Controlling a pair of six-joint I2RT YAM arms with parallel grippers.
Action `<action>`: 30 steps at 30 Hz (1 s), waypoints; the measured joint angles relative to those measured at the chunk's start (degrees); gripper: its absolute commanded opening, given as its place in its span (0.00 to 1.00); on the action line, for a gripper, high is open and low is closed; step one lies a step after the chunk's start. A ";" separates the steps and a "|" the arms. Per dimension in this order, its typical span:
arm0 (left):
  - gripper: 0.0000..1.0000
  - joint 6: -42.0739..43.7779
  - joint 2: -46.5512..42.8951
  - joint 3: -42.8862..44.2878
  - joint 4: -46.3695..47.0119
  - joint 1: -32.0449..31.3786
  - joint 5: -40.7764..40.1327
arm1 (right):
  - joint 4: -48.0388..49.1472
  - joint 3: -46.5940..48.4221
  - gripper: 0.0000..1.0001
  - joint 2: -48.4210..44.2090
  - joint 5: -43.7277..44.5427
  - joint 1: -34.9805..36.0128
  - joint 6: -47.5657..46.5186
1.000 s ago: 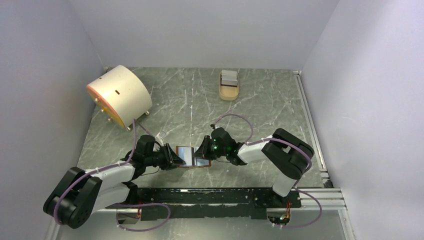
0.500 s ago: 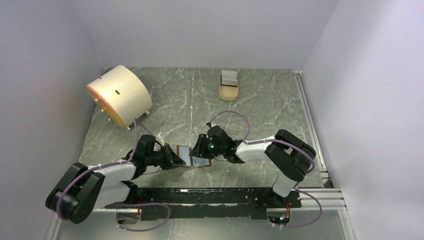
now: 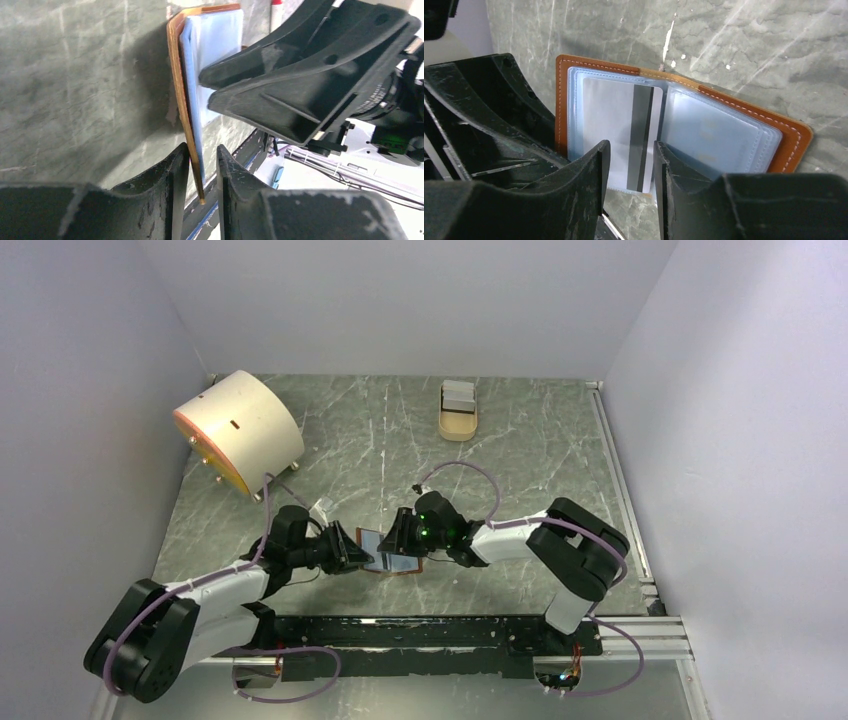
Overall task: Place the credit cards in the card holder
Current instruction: Insert the credit card into the card holder, then turn over the card slot in the card holder.
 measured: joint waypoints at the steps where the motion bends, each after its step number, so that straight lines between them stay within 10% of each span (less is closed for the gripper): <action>1: 0.32 0.00 -0.48 0.31 -0.20 0.00 0.04 | 0.50 -0.07 0.41 0.13 -0.22 0.00 0.17; 18: 0.10 1.11 -1.44 3.34 -3.61 0.00 0.04 | 3.89 -6.34 0.28 -5.53 0.33 -1.07 -0.63; 30: 0.21 1.95 -1.05 4.57 -3.45 0.00 0.70 | 3.43 -6.21 0.26 -4.31 1.33 -1.36 -4.17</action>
